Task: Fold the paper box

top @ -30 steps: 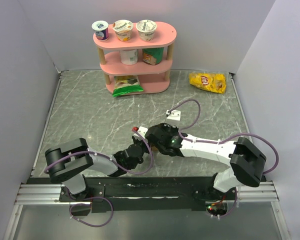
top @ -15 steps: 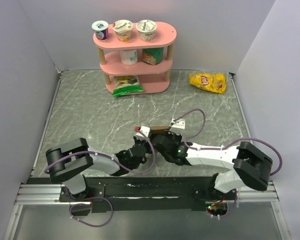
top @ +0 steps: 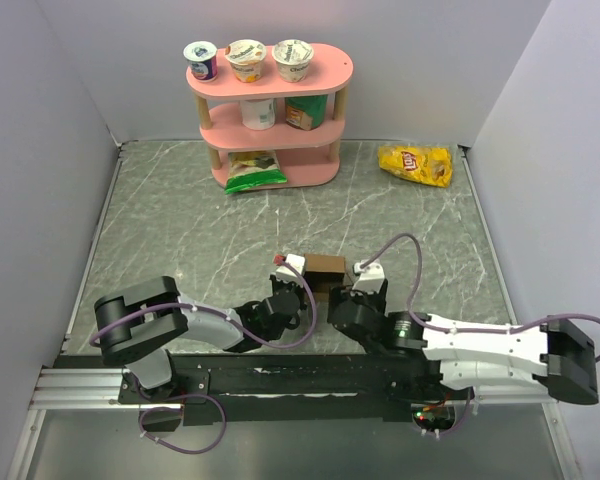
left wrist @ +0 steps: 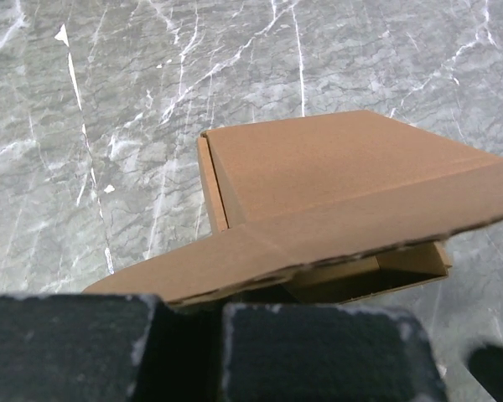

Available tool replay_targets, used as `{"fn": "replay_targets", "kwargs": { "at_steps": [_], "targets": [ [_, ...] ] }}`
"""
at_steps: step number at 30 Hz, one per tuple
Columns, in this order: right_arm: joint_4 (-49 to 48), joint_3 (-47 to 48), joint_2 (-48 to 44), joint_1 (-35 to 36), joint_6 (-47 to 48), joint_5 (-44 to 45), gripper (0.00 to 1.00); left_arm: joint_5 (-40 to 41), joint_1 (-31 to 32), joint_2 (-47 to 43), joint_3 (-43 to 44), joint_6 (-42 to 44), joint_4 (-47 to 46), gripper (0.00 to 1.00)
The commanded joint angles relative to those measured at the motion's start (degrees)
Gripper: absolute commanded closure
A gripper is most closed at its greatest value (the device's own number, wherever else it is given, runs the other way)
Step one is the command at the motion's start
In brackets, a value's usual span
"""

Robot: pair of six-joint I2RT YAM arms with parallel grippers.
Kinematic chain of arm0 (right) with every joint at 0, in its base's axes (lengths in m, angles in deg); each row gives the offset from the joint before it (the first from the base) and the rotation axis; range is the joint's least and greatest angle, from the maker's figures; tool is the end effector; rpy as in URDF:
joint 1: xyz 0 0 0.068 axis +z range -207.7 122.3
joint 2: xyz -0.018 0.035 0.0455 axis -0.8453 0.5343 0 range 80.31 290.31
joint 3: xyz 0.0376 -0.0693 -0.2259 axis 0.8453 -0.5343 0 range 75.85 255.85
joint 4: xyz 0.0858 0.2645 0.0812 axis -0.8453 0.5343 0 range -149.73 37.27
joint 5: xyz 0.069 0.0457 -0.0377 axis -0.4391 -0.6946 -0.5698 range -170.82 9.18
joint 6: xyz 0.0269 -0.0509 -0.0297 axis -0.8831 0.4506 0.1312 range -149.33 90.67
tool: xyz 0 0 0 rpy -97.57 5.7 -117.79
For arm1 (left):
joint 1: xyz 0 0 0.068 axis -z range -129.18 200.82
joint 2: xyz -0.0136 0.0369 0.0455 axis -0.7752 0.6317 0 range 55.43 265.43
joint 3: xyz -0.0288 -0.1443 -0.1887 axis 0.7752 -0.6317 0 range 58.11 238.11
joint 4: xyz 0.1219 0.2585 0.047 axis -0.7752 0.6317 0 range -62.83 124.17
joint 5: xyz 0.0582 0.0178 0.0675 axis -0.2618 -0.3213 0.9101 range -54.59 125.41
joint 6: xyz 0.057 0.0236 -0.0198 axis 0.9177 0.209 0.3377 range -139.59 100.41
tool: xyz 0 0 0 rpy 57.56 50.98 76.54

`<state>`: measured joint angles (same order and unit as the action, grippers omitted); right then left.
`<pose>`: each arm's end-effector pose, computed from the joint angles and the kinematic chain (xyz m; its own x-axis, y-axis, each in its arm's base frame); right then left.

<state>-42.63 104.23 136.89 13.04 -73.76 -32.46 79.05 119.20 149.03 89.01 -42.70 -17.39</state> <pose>0.1149 0.2142 0.1513 -0.4852 0.0217 -0.8741 -0.1600 0.9806 0.1131 0.1499 -0.2835 0.0909 -0.2748 -0.0778 -0.9584 0.3515 0.9196 -0.1754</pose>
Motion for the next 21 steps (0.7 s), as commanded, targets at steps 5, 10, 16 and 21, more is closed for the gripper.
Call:
{"fn": "replay_targets", "kwargs": {
  "at_steps": [5,10,16,21],
  "targets": [
    [22.9,-0.3,-16.0,8.1,-11.6,4.5,0.18,-1.1,0.5,1.8,-1.0,2.4,4.9,0.99],
    [8.8,2.3,-29.0,8.9,10.2,3.2,0.28,-1.5,0.5,1.8,-2.0,4.2,2.9,0.99],
    [-3.0,9.9,-24.6,8.6,19.1,9.1,0.28,-2.0,0.4,2.5,-1.9,5.4,1.6,0.99],
    [-0.6,17.4,-11.6,-4.1,16.8,5.6,0.28,-2.9,0.5,1.4,-2.9,6.5,0.1,0.99]
  ]
}}
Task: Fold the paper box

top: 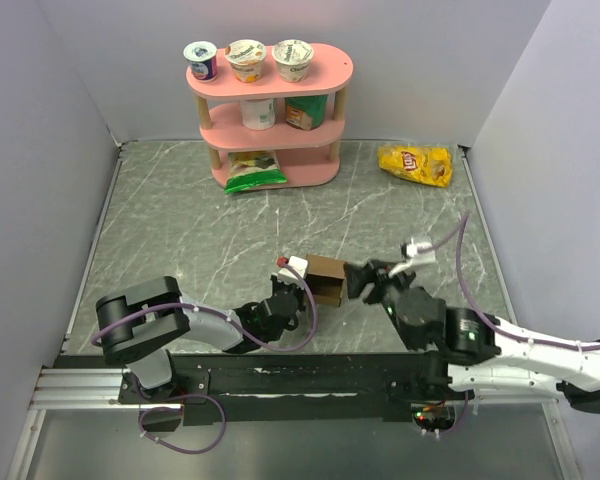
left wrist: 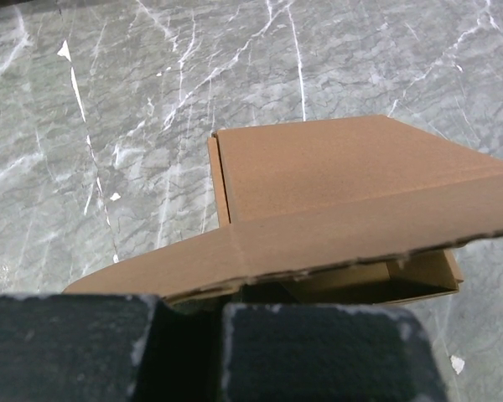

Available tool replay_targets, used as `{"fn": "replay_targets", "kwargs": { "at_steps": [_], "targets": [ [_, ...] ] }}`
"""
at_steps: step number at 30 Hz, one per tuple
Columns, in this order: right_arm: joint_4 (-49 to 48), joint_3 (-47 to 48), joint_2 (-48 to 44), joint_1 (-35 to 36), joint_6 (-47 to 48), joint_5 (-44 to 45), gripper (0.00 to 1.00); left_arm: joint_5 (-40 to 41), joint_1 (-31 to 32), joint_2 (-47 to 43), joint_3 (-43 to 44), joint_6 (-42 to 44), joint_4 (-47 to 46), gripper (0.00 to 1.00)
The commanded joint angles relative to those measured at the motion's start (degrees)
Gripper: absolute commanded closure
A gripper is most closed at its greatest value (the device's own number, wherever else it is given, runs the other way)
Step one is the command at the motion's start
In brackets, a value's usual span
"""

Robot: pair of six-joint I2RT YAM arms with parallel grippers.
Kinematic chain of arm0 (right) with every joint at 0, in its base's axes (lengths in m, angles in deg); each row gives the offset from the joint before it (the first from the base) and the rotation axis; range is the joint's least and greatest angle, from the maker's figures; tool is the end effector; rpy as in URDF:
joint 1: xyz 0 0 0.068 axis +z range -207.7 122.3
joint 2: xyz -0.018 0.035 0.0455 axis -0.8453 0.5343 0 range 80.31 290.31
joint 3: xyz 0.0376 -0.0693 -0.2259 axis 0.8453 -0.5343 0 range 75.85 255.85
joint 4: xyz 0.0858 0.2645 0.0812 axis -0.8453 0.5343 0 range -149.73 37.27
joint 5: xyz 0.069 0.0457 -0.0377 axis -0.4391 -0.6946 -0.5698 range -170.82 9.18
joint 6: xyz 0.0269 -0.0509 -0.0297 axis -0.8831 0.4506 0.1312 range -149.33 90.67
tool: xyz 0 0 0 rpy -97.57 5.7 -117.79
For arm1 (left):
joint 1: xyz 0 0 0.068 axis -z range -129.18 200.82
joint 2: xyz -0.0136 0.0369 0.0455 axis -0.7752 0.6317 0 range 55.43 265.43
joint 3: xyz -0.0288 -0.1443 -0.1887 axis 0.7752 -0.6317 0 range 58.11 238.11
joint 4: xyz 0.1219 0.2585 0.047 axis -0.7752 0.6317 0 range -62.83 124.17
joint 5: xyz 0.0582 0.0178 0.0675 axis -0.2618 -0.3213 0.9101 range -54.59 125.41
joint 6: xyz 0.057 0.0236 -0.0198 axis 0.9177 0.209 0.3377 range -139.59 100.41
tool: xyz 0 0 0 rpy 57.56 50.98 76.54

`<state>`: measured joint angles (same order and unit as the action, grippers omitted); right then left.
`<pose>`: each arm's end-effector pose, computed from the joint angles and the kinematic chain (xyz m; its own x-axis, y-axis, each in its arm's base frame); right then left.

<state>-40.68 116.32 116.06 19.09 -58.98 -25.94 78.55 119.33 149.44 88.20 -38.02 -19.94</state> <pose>0.0866 0.1881 0.3043 -0.2367 0.2373 -0.9422 -0.3014 0.9039 0.3034 0.1482 -0.2822 0.0894 -0.2394 -0.0218 -0.9707 0.3831 0.9165 -0.1151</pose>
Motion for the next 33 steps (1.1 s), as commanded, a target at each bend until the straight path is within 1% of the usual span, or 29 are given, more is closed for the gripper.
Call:
{"fn": "replay_targets", "kwargs": {
  "at_steps": [1,3,5,6,8,9,10,11,13,15,18,20,21,28,31,33],
  "targets": [
    [-4.0,6.0,11.0,-13.7,1.8,-9.3,0.29,-2.7,0.3,0.7,-2.2,2.0,2.5,0.99],
    [-7.1,5.8,16.0,-17.4,2.7,-14.0,0.30,-2.8,0.4,0.3,-2.5,2.1,2.6,0.98],
    [-8.7,6.4,19.5,-18.3,3.1,-13.9,0.30,-3.2,0.3,-0.3,-2.6,2.2,3.1,0.94],
    [-8.6,6.9,23.0,-18.2,2.3,-14.0,0.30,-3.2,0.3,-0.6,-2.7,1.9,3.6,0.93],
    [-8.9,7.3,25.9,-18.2,1.3,-16.2,0.30,-3.9,0.3,-1.7,-2.9,1.7,3.9,0.73],
    [-9.2,7.1,28.1,-18.2,0.0,-17.0,0.31,-4.1,0.4,-2.3,-2.9,1.2,5.1,0.60],
    [-9.2,6.4,28.9,-18.2,-0.8,-17.3,0.31,-4.3,0.4,-2.9,-2.8,1.0,6.1,0.39],
    [-9.5,5.9,29.7,-18.2,-1.6,-17.9,0.31,-4.5,0.3,-4.3,-2.5,0.8,7.3,0.29],
    [-9.5,4.3,31.3,-18.3,-4.0,-17.6,0.31,-5.8,0.3,-5.5,-2.2,0.2,11.1,0.14],
    [-10.0,3.1,32.1,-18.2,-5.6,-17.2,0.31,-6.7,0.4,-7.4,-2.4,-0.3,12.7,0.08],
    [-11.0,0.6,33.1,-18.2,-7.2,-17.0,0.31,-9.0,0.3,-10.2,-3.4,-0.9,15.1,0.01],
    [-11.0,0.1,33.8,-18.1,-7.9,-16.4,0.31,-11.2,0.4,-12.8,-4.2,-1.2,16.7,0.00],
    [-10.6,-0.3,33.9,-18.2,-8.4,-15.7,0.31,-13.0,0.4,-13.7,-4.5,-1.4,17.1,0.04],
    [-11.3,-2.4,36.8,-17.8,-12.0,-13.8,0.31,-22.6,0.4,-22.8,-7.2,-0.6,23.3,0.04],
    [-11.5,-2.5,38.1,-17.6,-13.1,-13.4,0.30,-25.3,0.5,-23.9,-7.9,0.6,24.2,0.03],
    [-11.3,-2.2,39.1,-17.6,-13.4,-13.5,0.30,-26.6,0.5,-23.4,-7.4,-0.5,25.4,0.02]
  ]
}}
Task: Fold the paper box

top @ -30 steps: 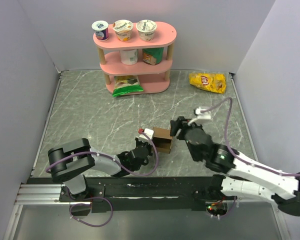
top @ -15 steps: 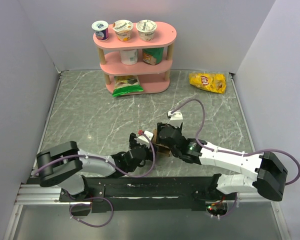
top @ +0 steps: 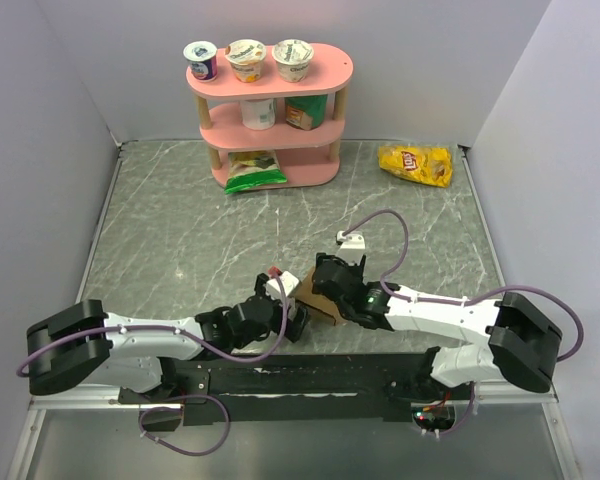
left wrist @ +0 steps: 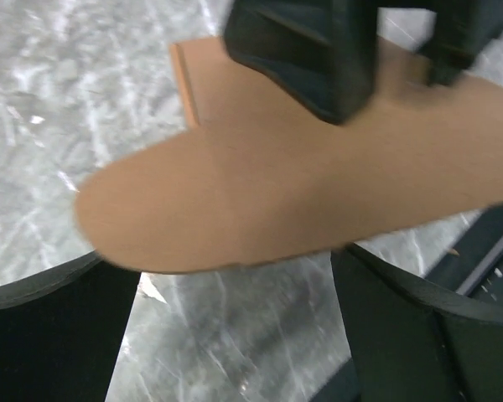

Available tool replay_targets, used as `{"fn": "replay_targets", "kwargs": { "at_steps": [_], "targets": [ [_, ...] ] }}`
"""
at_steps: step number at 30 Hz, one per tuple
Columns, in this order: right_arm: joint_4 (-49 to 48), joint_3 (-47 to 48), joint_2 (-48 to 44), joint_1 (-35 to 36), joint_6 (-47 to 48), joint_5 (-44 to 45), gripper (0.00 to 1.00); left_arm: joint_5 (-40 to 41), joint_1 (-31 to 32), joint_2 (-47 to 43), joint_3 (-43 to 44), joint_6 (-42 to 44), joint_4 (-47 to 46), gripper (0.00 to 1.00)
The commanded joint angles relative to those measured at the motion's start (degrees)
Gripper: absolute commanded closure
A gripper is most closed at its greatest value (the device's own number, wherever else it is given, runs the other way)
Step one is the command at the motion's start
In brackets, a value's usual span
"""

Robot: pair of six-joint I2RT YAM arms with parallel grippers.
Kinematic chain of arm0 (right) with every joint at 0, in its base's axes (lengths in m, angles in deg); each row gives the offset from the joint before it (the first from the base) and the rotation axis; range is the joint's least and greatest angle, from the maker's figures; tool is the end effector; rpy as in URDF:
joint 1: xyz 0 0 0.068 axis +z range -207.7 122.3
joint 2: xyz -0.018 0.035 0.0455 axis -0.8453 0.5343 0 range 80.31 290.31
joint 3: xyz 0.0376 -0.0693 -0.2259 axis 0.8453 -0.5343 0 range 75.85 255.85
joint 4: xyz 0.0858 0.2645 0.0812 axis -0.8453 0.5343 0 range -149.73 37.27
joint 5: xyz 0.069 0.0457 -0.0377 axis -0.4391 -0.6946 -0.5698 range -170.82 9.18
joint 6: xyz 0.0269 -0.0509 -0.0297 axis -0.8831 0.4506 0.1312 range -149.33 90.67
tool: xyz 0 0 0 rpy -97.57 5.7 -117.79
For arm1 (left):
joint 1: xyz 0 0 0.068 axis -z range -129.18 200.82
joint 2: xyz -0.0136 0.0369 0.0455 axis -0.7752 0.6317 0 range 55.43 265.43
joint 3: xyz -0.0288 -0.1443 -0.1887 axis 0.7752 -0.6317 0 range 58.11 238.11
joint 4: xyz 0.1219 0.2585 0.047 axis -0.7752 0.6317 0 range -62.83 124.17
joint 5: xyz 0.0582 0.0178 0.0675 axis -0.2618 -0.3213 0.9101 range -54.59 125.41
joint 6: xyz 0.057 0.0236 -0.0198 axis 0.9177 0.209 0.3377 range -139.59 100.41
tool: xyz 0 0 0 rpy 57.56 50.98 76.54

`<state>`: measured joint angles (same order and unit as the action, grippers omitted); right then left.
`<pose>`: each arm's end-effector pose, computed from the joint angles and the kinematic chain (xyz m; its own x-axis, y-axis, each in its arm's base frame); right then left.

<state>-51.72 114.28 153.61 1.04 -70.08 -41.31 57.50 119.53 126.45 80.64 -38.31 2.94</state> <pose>0.1815 0.2370 0.1482 -0.5401 0.0808 -0.8377 -0.0859 0.9849 0.1504 0.1203 -0.2565 0.1144 -0.3785 0.1520 -0.9130 0.6519 0.7441 -0.1463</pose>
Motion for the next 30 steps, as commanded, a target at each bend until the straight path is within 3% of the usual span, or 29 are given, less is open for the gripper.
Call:
{"fn": "replay_targets", "kwargs": {
  "at_steps": [1,6,12,18,19,23,29,30],
  "targets": [
    [-0.2,0.1,1.8,0.5,-2.4,2.2,0.30,-6.3,0.2,-0.8,0.0,-0.5,2.6,0.02],
    [-0.2,-1.0,3.4,0.5,-3.3,4.4,0.29,-11.3,0.2,-8.0,-3.0,-3.1,3.8,0.04],
    [-4.1,-4.3,4.1,1.2,-3.8,6.5,0.29,-21.6,-0.9,-22.5,-2.6,-4.1,12.2,0.04],
    [-5.3,-6.2,4.1,2.9,-3.0,9.7,0.28,-29.0,-11.2,-32.0,1.3,-9.2,15.9,0.04],
    [-5.8,-6.5,4.0,3.1,-2.8,9.8,0.27,-30.8,-15.4,-32.3,2.0,-11.5,15.7,0.04],
    [-5.8,-7.5,3.3,3.2,-3.4,10.2,0.27,-34.1,-22.2,-27.7,3.1,-15.4,11.2,0.01],
    [-5.3,-7.6,3.1,3.2,-3.9,9.8,0.27,-33.7,-26.3,-16.7,6.7,-20.6,3.7,0.12],
    [-5.1,-7.5,3.1,3.2,-3.9,9.8,0.26,-33.5,-27.0,-15.1,7.5,-21.2,3.7,0.18]
  ]
}}
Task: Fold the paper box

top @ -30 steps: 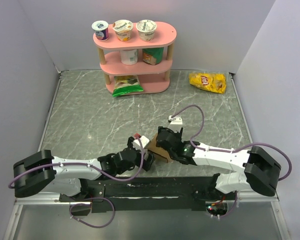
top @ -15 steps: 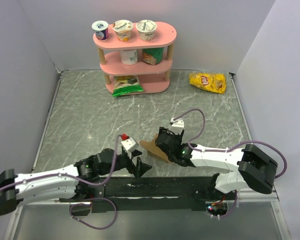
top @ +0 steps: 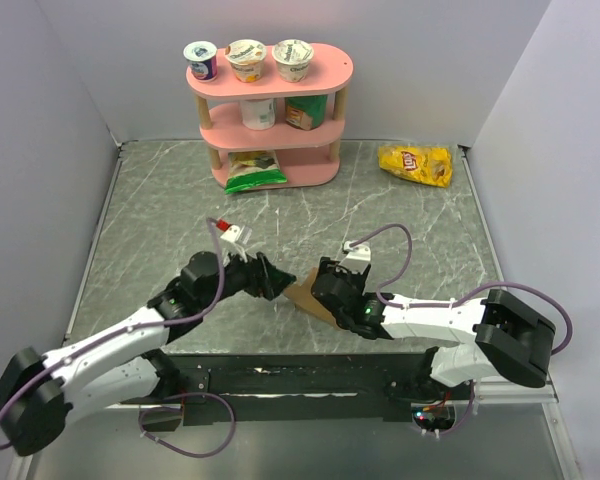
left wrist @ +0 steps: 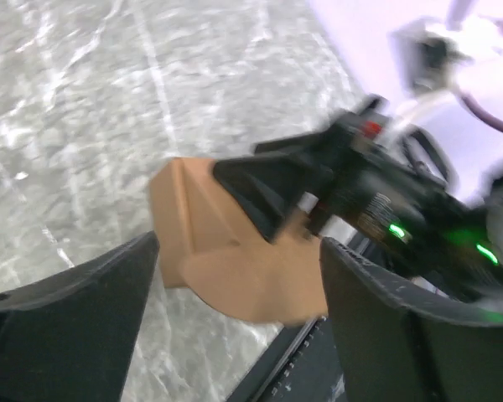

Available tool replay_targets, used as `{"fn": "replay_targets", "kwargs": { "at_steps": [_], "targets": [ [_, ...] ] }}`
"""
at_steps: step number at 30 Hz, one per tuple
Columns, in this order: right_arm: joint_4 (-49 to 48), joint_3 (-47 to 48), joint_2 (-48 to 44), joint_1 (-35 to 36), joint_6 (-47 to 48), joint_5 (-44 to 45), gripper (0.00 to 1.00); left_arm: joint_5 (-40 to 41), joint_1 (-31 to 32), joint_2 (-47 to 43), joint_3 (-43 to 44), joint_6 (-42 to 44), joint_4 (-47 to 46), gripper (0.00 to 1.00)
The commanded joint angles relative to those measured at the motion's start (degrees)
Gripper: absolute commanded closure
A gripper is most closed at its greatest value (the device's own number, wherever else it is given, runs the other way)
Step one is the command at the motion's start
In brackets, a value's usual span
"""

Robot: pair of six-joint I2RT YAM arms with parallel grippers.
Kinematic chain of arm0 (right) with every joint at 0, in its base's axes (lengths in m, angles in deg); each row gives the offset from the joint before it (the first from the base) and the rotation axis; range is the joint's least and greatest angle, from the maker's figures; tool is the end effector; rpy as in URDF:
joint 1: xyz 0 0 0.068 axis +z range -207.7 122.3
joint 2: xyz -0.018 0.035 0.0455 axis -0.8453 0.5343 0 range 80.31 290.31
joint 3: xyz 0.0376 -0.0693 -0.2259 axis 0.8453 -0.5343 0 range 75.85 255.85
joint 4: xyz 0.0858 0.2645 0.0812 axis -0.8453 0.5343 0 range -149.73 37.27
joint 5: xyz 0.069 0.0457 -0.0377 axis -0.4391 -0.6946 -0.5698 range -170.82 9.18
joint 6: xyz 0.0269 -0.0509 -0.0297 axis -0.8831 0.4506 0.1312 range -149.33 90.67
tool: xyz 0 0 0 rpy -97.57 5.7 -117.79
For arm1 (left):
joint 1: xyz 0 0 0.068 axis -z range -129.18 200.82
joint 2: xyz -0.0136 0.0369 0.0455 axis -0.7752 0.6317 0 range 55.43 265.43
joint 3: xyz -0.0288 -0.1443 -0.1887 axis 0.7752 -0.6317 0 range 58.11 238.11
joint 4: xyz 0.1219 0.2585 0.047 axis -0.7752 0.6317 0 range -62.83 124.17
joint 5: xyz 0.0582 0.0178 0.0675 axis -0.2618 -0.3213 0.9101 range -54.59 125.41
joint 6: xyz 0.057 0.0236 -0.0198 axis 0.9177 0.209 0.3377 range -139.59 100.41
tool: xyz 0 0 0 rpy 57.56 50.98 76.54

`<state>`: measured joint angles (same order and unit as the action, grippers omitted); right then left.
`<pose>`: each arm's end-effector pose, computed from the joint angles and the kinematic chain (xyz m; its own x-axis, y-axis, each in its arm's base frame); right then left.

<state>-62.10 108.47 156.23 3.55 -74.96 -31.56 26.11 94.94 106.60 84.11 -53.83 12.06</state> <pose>0.1713 0.2326 0.1208 -0.4326 0.1815 -0.8831 0.0176 0.9810 0.1930 0.1900 -0.1956 0.2077 -0.5546 -0.2358 -0.7980 0.5917 0.5625 -0.5774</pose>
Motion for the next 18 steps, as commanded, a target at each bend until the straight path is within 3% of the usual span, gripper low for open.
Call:
{"fn": "replay_targets", "kwargs": {
  "at_steps": [1,5,13,18],
  "targets": [
    [5.4,-1.7,0.4,0.8,0.8,0.1,0.26,-1.8,-3.2,8.4,6.0,-5.7,-3.7,0.22],
    [4.7,-1.4,-0.4,0.8,1.4,-0.2,0.26,3.2,-4.2,16.6,6.6,-2.2,-1.3,0.28],
    [5.4,-0.8,0.4,0.7,1.4,-0.1,0.26,-13.1,-4.0,21.9,4.3,1.2,-7.3,0.28],
    [5.9,0.3,1.1,0.8,1.6,-0.6,0.25,-15.0,-4.0,25.5,5.0,3.0,-6.5,0.26]
  ]
}}
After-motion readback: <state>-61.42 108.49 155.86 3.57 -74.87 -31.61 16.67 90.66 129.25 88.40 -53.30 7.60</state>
